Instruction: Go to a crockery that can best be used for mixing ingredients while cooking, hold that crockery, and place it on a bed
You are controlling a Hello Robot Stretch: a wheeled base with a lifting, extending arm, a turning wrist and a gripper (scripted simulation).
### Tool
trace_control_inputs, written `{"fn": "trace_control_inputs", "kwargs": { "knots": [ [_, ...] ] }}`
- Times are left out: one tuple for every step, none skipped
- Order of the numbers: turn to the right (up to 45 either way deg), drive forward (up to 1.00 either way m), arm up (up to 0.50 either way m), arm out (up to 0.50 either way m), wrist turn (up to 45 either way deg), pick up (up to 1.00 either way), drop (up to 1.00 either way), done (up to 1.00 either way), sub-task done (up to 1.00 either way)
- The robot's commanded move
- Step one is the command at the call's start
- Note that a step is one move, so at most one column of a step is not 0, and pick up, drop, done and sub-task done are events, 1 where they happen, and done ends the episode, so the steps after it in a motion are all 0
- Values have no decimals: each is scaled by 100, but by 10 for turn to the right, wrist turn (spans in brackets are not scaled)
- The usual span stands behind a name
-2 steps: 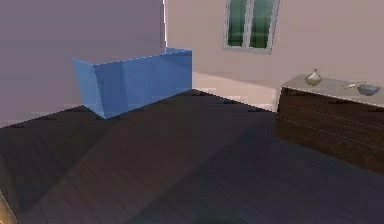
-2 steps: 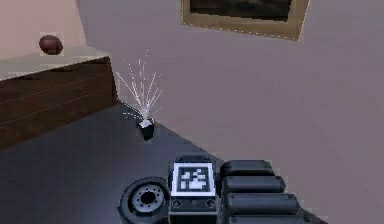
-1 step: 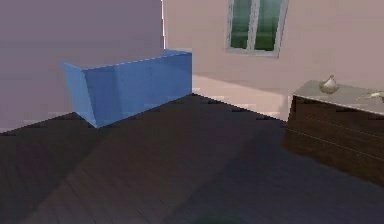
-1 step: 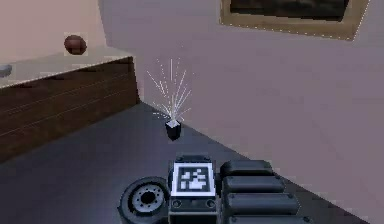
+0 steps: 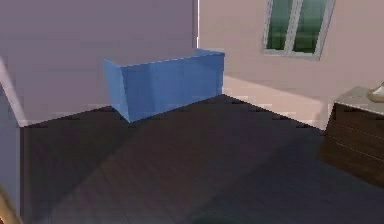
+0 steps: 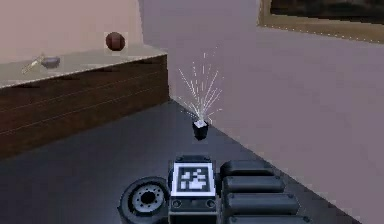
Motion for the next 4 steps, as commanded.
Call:
{"fn": "trace_control_inputs", "kwargs": {
  "knots": [
    [0, 100, 0, 0, 0, 0, 0, 0, 0],
    [0, 100, 0, 0, 0, 0, 0, 0, 0],
    [0, 100, 0, 0, 0, 0, 0, 0, 0],
    [0, 5, 0, 0, 0, 0, 0, 0, 0]
  ]
}}
